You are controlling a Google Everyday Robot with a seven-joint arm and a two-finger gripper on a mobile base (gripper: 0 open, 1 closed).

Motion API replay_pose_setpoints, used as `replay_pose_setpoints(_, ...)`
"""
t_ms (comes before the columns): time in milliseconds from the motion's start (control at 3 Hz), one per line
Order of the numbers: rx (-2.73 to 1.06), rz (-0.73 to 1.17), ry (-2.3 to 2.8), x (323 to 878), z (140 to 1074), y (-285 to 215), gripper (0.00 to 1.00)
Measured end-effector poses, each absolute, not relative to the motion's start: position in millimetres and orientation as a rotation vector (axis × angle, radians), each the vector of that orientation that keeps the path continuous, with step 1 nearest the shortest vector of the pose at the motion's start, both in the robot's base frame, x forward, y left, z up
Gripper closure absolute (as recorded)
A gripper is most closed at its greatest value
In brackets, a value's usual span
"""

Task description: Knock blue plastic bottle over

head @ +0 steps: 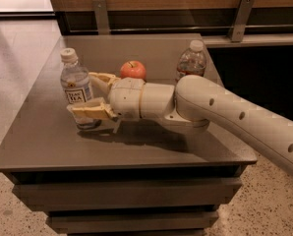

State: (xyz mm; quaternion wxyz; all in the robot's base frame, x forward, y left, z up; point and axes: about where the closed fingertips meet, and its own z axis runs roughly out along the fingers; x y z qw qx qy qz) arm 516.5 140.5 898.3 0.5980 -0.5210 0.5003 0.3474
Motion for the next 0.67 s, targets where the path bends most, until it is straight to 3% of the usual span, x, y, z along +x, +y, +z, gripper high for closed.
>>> replay_pose_setpoints(667, -1.211, 0.811, 1.164, 515.6, 897.4, 144.1, 0.87)
